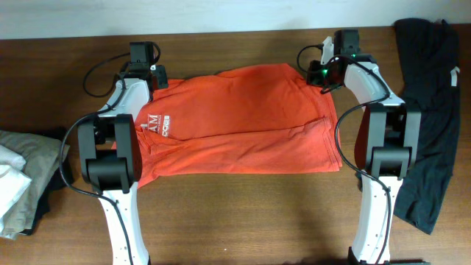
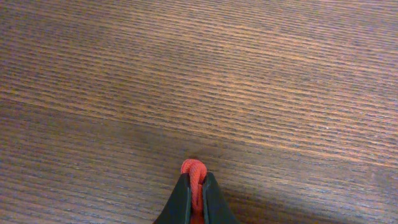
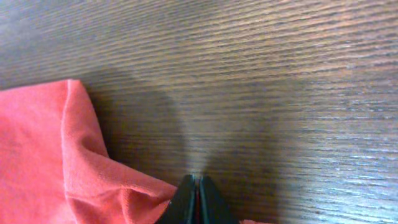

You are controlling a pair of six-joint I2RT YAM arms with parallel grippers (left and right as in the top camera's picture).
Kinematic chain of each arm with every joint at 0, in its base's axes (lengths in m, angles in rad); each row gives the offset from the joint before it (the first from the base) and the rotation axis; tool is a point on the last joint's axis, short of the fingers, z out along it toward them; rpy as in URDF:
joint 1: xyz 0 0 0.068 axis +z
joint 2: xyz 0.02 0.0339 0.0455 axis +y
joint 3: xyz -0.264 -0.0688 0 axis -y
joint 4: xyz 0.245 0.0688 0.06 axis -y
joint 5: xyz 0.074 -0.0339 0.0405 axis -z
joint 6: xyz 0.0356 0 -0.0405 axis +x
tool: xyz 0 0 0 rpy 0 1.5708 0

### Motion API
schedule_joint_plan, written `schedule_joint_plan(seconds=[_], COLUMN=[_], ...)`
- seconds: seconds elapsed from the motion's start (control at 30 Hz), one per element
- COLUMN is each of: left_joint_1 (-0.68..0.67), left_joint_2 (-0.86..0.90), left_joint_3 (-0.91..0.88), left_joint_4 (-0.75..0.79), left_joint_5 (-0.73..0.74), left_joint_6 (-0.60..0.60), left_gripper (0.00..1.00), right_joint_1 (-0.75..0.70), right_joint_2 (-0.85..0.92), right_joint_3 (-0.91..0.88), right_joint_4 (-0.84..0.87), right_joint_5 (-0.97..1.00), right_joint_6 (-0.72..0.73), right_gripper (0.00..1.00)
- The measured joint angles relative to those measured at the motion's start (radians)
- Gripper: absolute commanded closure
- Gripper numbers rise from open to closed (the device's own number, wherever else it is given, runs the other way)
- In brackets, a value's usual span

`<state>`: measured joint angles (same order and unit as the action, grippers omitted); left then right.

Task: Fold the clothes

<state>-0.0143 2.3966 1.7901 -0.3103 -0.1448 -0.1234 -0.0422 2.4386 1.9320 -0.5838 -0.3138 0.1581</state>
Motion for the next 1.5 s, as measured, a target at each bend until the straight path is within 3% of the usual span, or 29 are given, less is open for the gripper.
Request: schedule_joint_plan(seconds=[0.2,0.4,0.57,0.97,1.2,1.5], left_joint_1=[0.0,0.0,0.0,0.0,0.0,0.0], left_joint_2=[0.0,0.0,0.0,0.023,0.023,0.024], left_joint_3=[0.002,0.002,0.007,0.315,0.38,0.636], left_joint_4=[-0.005,-0.007,-0.017,-0.218,-0.319,-0.613], left_joint_5=[0.0,0.0,0.0,0.008,-0.002,-0.004], left_joint_6=[0.0,0.0,0.0,0.0,0.0,0.0], left_gripper=[0.99,0.99,0.99,0.99,0.99,0.99], right_joint_1=[-0.012,-0.071,-0.07,-0.071,-0.071,-0.071], right_joint_2=[0.004,0.016,0.016,0.016,0.005,-0.117], right_joint_3=[0.023,0.229,0.253,0.254,0.254,0.269], right_joint_4=[-0.034,-0.191,-0.241,-0.299,-0.313,-0.539], right_joint_5=[0.002,0.002,0.001,0.001,0.002,0.036], right_joint_6=[0.0,-0.002,-0.009,-0.047,-0.084,-0.112], right_gripper=[0.96,0.96,0.96,0.96,0.96,0.96])
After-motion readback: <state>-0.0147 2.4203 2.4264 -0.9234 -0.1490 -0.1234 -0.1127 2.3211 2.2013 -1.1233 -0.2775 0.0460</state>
